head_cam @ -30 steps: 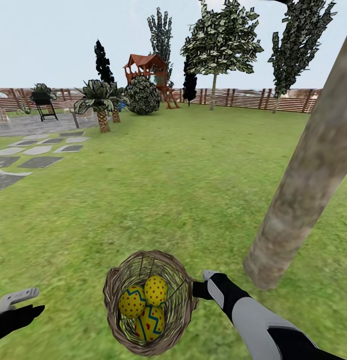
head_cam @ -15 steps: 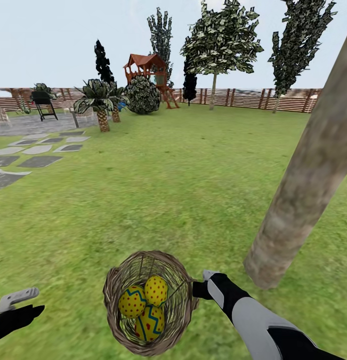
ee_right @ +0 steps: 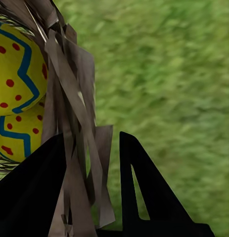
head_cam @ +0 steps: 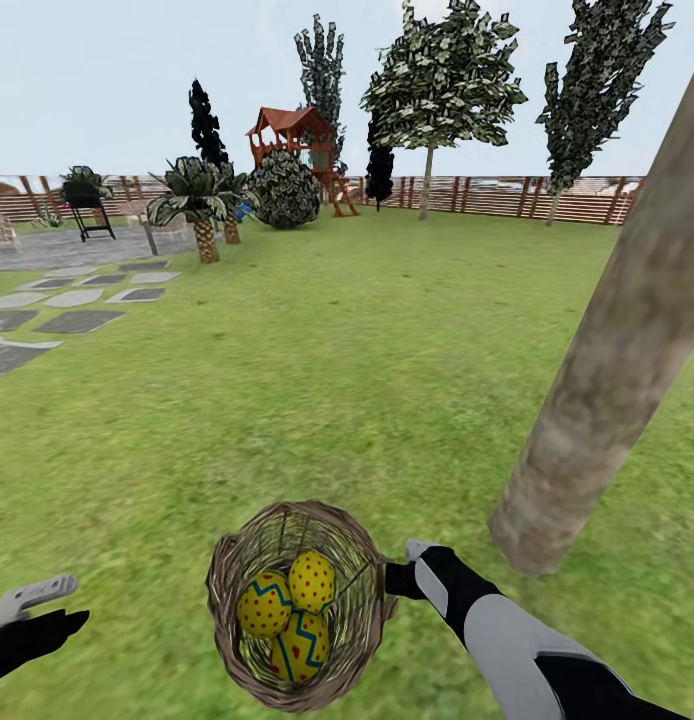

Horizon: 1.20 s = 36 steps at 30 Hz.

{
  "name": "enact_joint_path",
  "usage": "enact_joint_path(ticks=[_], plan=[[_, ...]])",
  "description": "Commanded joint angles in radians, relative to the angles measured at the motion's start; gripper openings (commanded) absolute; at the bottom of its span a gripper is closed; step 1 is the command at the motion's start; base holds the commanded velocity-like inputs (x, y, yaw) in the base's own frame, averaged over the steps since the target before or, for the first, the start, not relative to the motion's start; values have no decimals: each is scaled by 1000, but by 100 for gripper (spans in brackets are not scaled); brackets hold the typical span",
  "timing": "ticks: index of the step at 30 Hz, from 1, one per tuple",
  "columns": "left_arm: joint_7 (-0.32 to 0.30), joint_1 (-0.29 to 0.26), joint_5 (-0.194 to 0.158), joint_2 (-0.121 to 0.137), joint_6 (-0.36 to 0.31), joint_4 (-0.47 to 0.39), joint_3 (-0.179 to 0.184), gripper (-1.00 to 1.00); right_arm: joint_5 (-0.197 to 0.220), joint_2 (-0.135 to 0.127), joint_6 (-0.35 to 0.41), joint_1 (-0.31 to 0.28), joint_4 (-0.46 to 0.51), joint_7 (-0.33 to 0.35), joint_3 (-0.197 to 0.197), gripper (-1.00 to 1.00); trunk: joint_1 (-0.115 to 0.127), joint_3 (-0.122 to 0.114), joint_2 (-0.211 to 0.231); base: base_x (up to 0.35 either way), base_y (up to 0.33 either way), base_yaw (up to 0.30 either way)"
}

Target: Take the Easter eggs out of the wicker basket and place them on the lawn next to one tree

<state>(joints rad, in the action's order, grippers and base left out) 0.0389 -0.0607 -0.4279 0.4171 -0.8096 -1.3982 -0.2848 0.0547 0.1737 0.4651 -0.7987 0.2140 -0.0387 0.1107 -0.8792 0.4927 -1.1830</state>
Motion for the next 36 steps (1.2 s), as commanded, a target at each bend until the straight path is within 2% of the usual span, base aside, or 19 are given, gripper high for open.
enact_joint_path(ticks=[1,36], plan=[[4,-1,-8,0,-5,-1,-1,100,16,1,4,0,2,-4,11,-100,-4,4,-8,0,0,0],[3,-1,-8,0,-5,-1,-1,100,16,1,4,0,2,-4,11,-100,-138,114,-253,0,0,0]])
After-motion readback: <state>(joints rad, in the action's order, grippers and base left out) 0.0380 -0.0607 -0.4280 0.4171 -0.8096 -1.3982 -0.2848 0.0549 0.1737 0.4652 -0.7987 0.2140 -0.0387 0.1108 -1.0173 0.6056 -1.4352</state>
